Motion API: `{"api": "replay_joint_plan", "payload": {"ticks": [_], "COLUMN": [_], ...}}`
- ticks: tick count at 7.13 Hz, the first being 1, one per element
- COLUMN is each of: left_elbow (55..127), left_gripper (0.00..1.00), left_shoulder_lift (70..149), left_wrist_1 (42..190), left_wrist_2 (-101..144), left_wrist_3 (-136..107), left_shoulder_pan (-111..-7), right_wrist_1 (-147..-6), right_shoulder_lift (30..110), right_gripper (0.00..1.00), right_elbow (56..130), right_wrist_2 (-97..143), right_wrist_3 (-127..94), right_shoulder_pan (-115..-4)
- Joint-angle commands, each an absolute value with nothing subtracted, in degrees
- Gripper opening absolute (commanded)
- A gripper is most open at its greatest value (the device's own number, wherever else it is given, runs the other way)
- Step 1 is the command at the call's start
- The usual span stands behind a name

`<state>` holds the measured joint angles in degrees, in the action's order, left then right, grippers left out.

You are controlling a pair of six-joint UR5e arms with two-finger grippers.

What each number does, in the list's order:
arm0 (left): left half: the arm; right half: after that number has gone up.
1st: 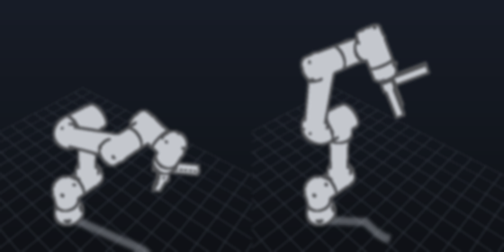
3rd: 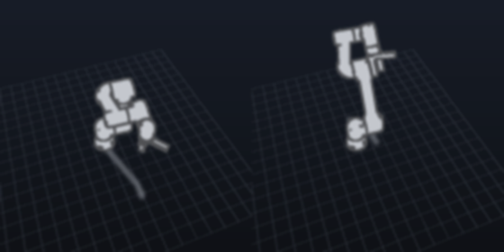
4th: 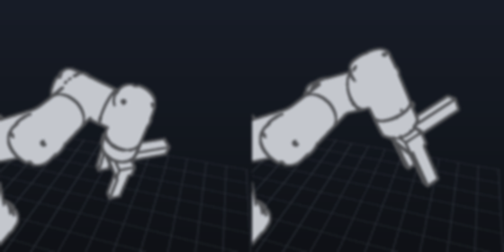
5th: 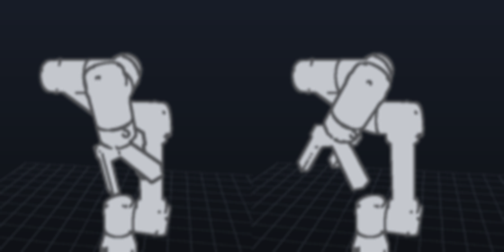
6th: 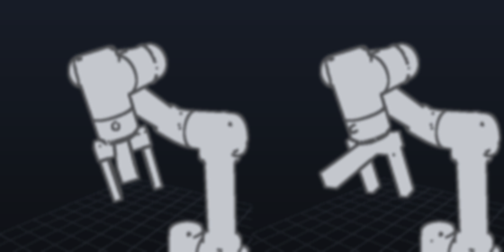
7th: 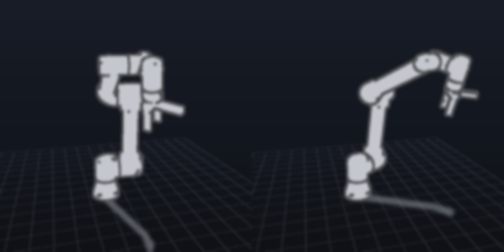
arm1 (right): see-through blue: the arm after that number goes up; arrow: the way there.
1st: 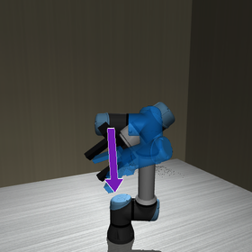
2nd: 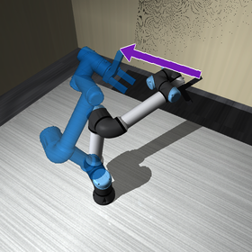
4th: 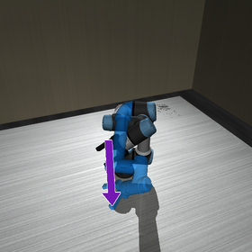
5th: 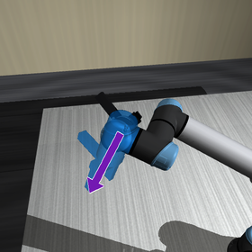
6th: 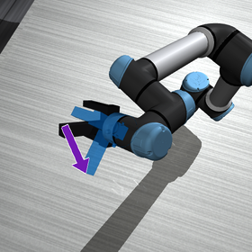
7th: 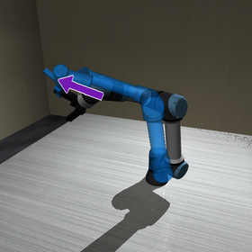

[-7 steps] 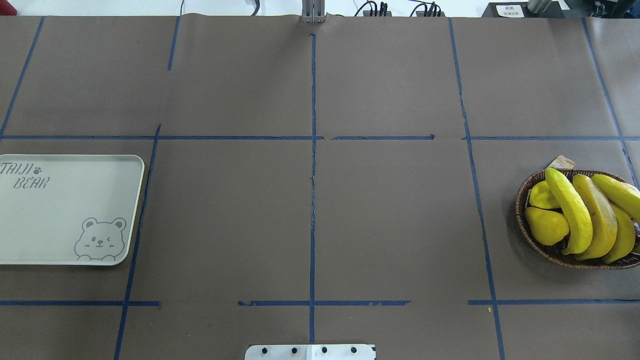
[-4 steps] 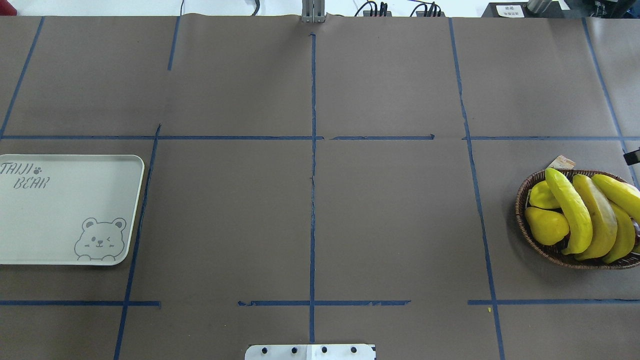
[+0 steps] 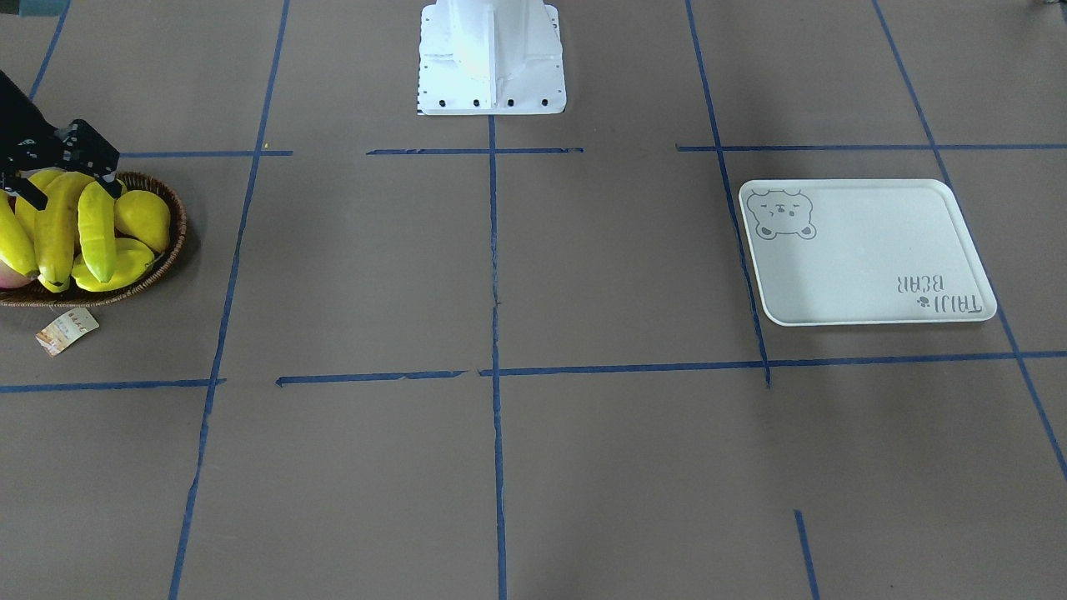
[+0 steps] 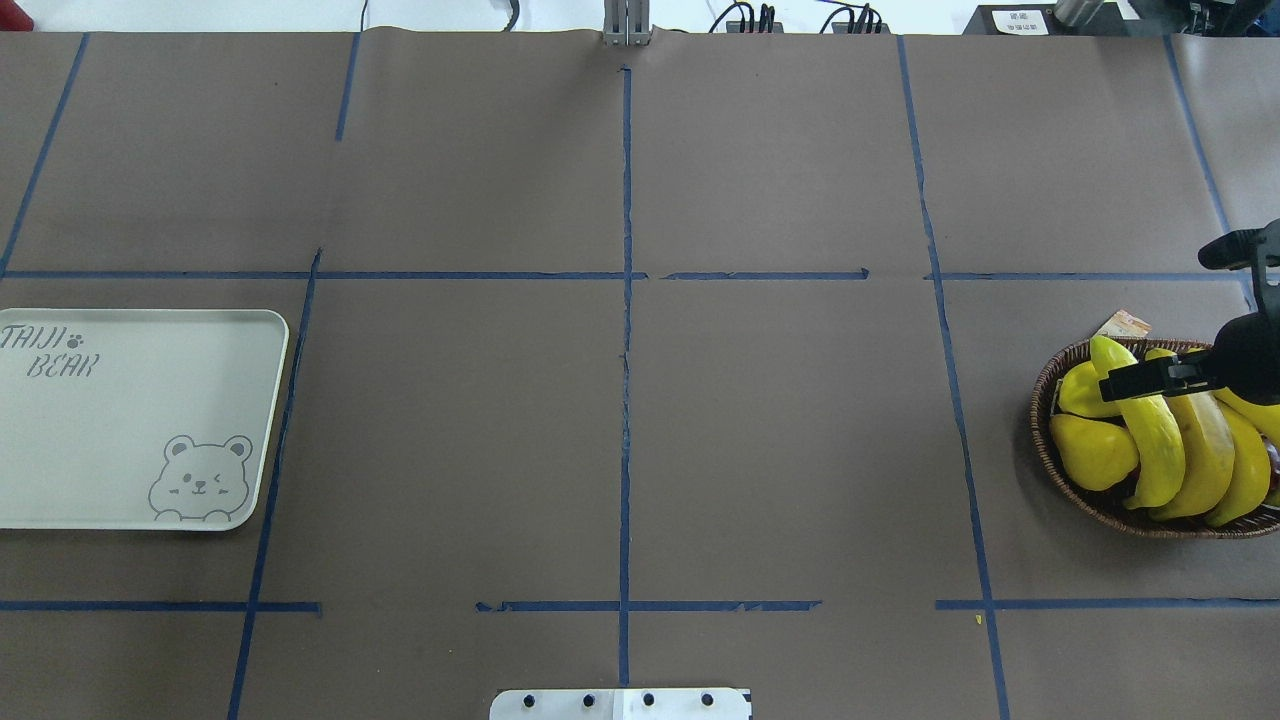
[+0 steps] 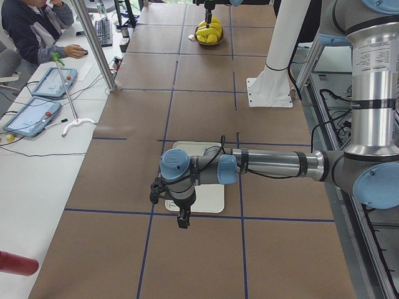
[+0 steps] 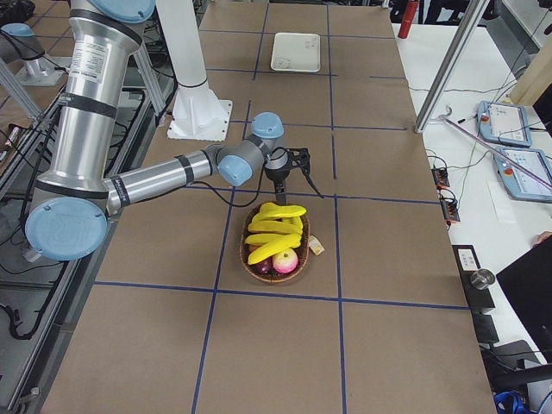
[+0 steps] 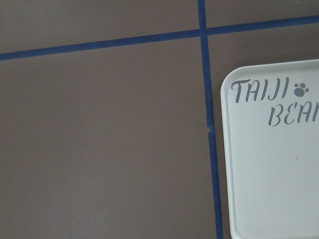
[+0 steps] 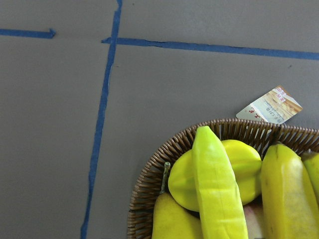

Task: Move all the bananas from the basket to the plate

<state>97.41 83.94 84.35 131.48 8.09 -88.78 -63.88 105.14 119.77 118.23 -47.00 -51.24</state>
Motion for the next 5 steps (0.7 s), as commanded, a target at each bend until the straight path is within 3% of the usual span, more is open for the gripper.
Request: {"api": "replay_joint_plan", "payload": {"ticks": [1,5], "left_elbow": [97.38,97.38], "left_gripper": [0.99,0.99], "left_shoulder_lift": [83.94,83.94], "left_wrist_1": [84.37,84.37], "left_wrist_2": [131.48,131.40], "left_wrist_3": [8.09,8.09], "left_shoulder_pan": [-88.07,-87.54], "right_wrist_1": [-61.00,-61.00], "right_shoulder_lift": [107.93,107.67], "right_gripper": [0.93,0.87], "right_elbow": [117.88,115.58], "right_wrist_2": [115.93,115.40], "right_wrist_3": [-47.81,-47.81], "right_shoulder_pan": [-48.35,-46.67]}}
